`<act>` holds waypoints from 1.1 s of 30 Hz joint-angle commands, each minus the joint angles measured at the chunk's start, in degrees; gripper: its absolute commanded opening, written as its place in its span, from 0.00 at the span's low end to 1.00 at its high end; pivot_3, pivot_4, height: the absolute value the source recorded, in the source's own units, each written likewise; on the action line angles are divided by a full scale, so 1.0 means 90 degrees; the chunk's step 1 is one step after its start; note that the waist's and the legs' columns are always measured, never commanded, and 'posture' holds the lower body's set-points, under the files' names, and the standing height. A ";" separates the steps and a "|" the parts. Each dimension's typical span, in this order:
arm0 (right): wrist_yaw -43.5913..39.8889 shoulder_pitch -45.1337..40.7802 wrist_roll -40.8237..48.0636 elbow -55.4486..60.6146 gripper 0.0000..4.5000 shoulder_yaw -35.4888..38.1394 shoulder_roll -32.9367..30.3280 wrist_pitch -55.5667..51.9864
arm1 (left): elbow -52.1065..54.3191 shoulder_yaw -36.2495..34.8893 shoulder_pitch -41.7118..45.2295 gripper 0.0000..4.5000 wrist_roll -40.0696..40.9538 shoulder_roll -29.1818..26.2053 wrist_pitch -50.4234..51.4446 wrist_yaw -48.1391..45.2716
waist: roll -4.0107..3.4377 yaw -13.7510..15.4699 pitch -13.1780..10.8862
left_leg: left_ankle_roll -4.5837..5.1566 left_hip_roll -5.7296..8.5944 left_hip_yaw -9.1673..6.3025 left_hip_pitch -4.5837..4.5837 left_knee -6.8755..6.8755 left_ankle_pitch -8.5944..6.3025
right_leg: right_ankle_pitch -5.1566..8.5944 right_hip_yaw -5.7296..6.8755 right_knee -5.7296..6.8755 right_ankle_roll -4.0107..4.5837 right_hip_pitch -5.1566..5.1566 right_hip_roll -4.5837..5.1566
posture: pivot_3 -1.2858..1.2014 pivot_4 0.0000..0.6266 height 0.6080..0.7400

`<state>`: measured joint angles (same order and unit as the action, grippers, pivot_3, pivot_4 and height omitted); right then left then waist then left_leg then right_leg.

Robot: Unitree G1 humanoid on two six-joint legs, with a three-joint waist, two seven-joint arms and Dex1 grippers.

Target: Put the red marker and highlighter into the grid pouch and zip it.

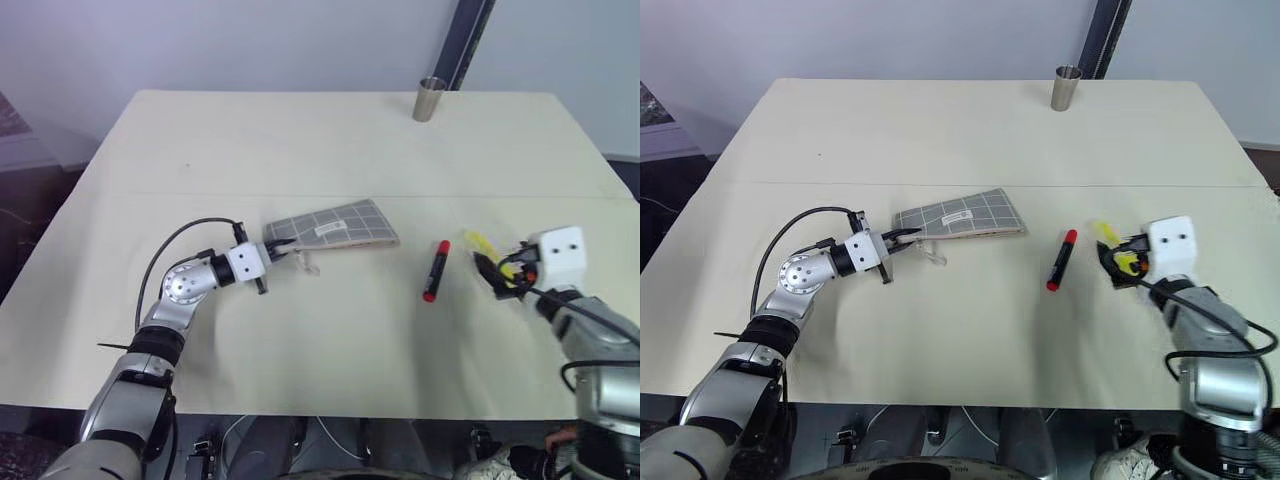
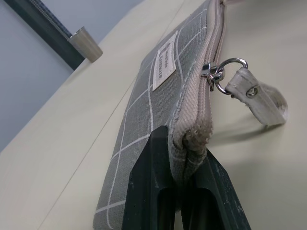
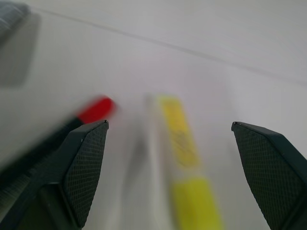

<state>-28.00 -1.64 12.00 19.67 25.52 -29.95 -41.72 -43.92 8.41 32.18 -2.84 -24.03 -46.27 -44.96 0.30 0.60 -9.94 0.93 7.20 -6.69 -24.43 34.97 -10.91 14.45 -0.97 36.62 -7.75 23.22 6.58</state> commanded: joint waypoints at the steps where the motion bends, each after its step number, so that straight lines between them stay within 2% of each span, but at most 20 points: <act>1: -0.0200 -0.0162 0.0348 -0.0675 0.95 0.0369 -0.0247 0.0061 | 0.0011 -0.0012 0.0057 0.00 0.0066 0.0027 -0.0154 0.0043 | 0.0001 0.0001 0.0000 | 0.0000 0.0000 0.0001 0.0000 0.0001 0.0000 | 0.0000 0.0000 0.0000 0.0000 -0.0001 0.0000 | 0.52 0.24 1.00; 5: -0.0574 -0.0410 0.0885 -0.1302 0.95 0.0529 -0.0419 -0.0106 | -0.0032 -0.0010 0.0037 0.00 0.0050 0.0046 -0.0207 0.0051 | 0.0000 0.0003 -0.0001 | 0.0001 0.0002 0.0004 0.0000 0.0009 0.0001 | -0.0001 -0.0003 0.0000 0.0000 -0.0003 0.0003 | 0.52 0.24 1.00; 10: -0.1006 -0.0483 0.1006 -0.1827 0.95 0.0236 -0.0834 -0.0037 | -0.0169 0.0000 0.0112 0.00 -0.0012 0.0035 -0.0305 0.0086 | 0.0000 0.0009 -0.0001 | 0.0002 0.0002 0.0004 -0.0001 0.0007 0.0001 | -0.0001 -0.0002 -0.0001 0.0000 -0.0003 0.0003 | 0.52 0.24 1.00; 13: -0.1178 -0.0270 0.0653 -0.2026 0.76 -0.0187 -0.1143 0.0379 | -0.0234 -0.0006 0.0180 0.00 -0.0062 0.0028 -0.0367 0.0152 | 0.0000 0.0011 -0.0001 | 0.0002 0.0002 0.0004 -0.0001 0.0007 0.0001 | -0.0001 -0.0002 -0.0002 -0.0001 -0.0002 0.0004 | 0.52 0.24 1.00; 15: -0.1234 -0.0079 0.0316 -0.2106 0.54 -0.0505 -0.1370 0.0788 | -0.0263 -0.0005 0.0199 0.00 -0.0060 0.0027 -0.0389 0.0149 | 0.0000 0.0011 0.0000 | 0.0002 0.0002 0.0004 -0.0001 0.0008 0.0001 | -0.0001 -0.0001 -0.0002 -0.0001 -0.0002 0.0004 | 0.52 0.24 1.00; 18: -0.1121 -0.0026 0.0367 -0.2055 0.19 -0.0458 -0.1413 0.0825 | -0.0295 0.0001 0.0201 0.00 -0.0050 0.0013 -0.0434 0.0138 | 0.0007 0.0012 0.0000 | -0.0009 0.0002 0.0003 0.0001 0.0014 -0.0005 | -0.0001 0.0000 -0.0004 -0.0001 -0.0002 0.0004 | 0.52 0.24 1.00; 20: -0.1055 -0.0092 0.0488 -0.1870 0.19 -0.0302 -0.1434 0.0849 | -0.0309 0.0006 0.0197 0.00 -0.0056 0.0007 -0.0458 0.0143 | 0.0006 0.0012 0.0000 | -0.0009 0.0004 0.0003 0.0000 0.0016 -0.0006 | -0.0001 0.0000 -0.0005 -0.0001 -0.0003 0.0006 | 0.52 0.24 1.00; 24: -0.1144 -0.0482 0.1328 -0.0968 0.19 0.0133 -0.1309 0.0681 | -0.0364 0.0027 0.0219 0.00 -0.0078 0.0020 -0.0487 0.0161 | -0.0004 0.0005 -0.0004 | -0.0008 0.0005 0.0004 -0.0005 0.0015 -0.0006 | -0.0002 -0.0003 -0.0004 -0.0002 -0.0004 0.0007 | 0.52 0.24 1.00; 29: -0.2209 0.0289 0.1403 0.0609 0.19 -0.0604 -0.1839 0.1203 | -0.0550 0.0105 0.0388 0.00 -0.0132 0.0087 -0.0528 0.0130 | 0.0001 0.0030 -0.0003 | -0.0005 -0.0003 -0.0002 -0.0008 0.0007 -0.0003 | 0.0002 0.0006 -0.0002 -0.0007 -0.0003 -0.0001 | 0.52 0.24 1.00; 33: -0.2447 0.0693 0.1529 0.1326 0.19 -0.0905 -0.2019 0.1098 | -0.0687 0.0176 0.0573 0.00 -0.0192 0.0119 -0.0618 0.0151 | 0.0004 0.0024 -0.0004 | -0.0002 0.0007 -0.0013 -0.0008 0.0016 -0.0010 | 0.0001 0.0023 -0.0026 -0.0009 -0.0005 0.0012 | 0.52 0.24 1.00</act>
<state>-49.37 4.36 25.10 28.52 16.84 -46.53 -31.99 -50.03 9.97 36.22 -4.34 -22.96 -50.66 -43.77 0.33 0.82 -9.98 0.94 7.32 -6.78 -24.51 35.15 -11.01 14.41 -0.81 36.35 -7.92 23.15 6.73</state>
